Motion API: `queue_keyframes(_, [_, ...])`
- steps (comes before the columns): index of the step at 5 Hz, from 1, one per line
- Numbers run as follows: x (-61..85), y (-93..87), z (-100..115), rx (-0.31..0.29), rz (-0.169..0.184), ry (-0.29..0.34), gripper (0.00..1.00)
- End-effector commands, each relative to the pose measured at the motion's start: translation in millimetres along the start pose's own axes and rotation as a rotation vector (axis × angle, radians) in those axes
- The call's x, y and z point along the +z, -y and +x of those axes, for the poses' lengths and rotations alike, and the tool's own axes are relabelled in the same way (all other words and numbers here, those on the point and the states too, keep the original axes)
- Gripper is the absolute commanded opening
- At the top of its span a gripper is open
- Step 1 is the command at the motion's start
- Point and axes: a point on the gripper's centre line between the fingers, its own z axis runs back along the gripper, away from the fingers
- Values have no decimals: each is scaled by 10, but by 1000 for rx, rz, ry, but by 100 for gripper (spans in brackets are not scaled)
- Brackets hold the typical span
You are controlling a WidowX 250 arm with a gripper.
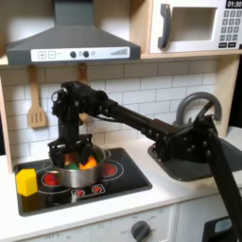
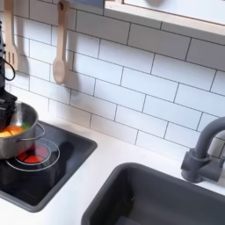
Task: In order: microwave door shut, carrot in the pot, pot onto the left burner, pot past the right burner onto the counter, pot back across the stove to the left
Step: 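Slide the pot onto the left burner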
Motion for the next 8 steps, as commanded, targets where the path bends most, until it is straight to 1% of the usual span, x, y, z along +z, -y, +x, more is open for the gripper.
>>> queue_keyframes(1, [3, -149, -37, 26, -1, -4, 100])
queue_keyframes(2, [21, -187, -42, 32, -2, -1, 100])
queue_keyframes(5, [7, -307, -78, 57, -3, -7, 100])
queue_keyframes(6, [27, -283, -61, 50, -1, -1, 100])
queue_keyframes(7, [18, -278, -66, 51, 4, -3, 100])
queue_keyframes(8, [-26, -274, -67, 56, 6, -9, 100])
